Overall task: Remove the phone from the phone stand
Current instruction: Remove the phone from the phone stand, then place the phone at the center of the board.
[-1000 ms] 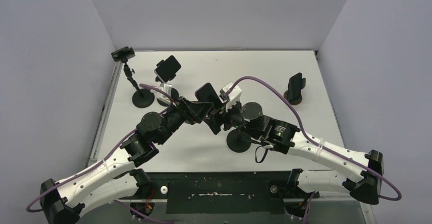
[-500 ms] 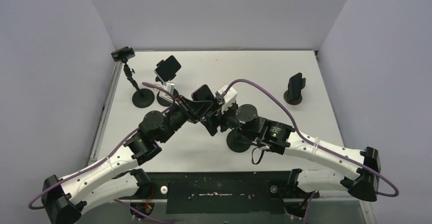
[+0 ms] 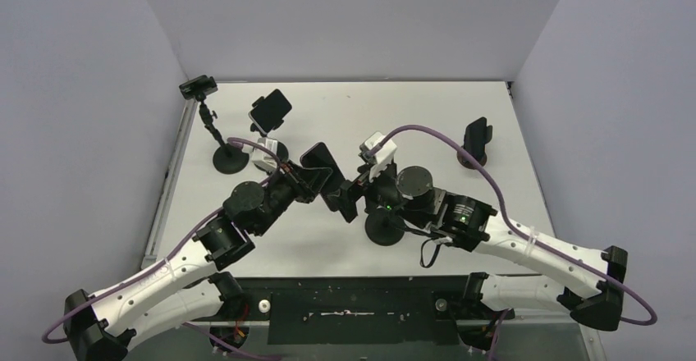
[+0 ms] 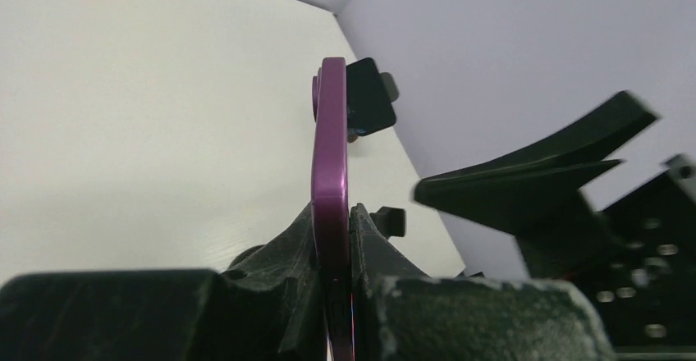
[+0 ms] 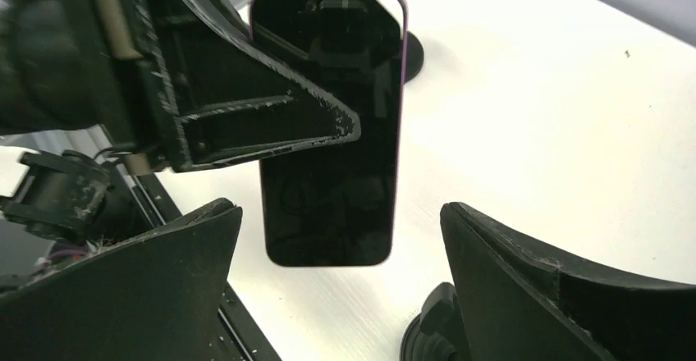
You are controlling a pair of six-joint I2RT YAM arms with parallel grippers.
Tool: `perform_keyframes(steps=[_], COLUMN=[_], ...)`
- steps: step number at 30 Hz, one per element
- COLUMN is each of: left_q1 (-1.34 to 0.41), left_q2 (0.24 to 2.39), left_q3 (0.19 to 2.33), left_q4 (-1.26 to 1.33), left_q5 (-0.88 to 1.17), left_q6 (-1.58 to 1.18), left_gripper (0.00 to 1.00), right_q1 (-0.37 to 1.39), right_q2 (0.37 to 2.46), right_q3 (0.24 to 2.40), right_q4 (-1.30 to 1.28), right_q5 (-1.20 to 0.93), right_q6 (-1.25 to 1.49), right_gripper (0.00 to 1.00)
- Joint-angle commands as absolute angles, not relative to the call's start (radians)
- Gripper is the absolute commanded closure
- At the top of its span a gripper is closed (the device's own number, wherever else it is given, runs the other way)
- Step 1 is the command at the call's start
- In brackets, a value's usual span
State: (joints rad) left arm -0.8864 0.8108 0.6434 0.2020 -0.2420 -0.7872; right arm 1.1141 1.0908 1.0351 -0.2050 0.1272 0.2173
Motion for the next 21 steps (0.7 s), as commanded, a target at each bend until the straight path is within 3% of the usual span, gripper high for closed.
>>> perform_keyframes(steps=[1, 12, 21], left_q1=[-0.878, -0.840, -0.680], left_q2=[0.777, 0.995, 1.239], left_q3=[0.691, 0.794, 0.810], left_q4=[0.084, -0.318, -0.325], left_q5=[-0.304, -0.070, 0.293], left_q6=[-0.706, -0.610, -0.558], left_gripper=[1.00, 1.00, 1.00], right_q1=[1.122, 1.121, 1.122], right_q2=[0.995, 0.925, 0.898], right_q3=[1.112, 1.057, 0.997], right_q4=[-0.296, -0.254, -0.188], right_q5=[0.121, 0.332, 0.363], right_q6=[0.189, 0.156, 0.181], right_gripper=[0.03, 0.03, 0.03])
